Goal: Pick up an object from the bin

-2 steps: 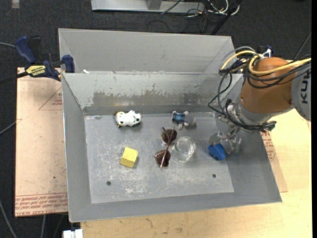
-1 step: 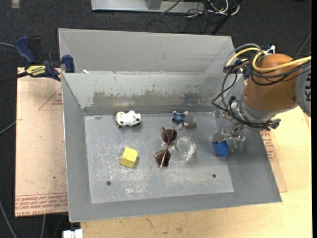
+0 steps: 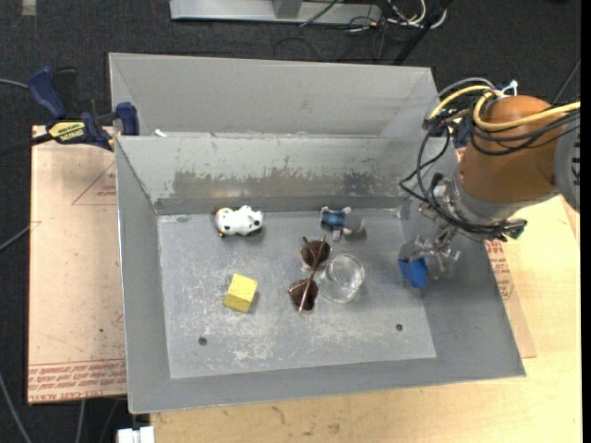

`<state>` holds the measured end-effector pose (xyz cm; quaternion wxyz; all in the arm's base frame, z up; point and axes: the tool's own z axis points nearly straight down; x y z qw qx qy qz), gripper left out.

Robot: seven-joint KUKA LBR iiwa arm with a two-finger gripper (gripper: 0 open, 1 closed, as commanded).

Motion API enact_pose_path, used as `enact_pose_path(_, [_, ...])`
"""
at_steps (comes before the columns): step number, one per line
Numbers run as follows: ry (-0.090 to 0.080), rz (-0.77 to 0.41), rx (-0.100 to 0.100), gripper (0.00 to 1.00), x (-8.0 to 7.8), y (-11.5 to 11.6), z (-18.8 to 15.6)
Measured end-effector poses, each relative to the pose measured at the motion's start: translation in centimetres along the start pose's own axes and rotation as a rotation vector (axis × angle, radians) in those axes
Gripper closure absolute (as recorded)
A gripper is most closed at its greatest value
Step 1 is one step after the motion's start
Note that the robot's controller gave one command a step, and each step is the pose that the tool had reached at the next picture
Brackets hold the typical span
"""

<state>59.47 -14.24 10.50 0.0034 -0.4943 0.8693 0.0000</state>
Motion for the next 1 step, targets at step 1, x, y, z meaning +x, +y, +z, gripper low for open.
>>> enact_pose_path(1, [0.002, 0.014, -0.004, 1.0, -0.03, 0.13, -0.5])
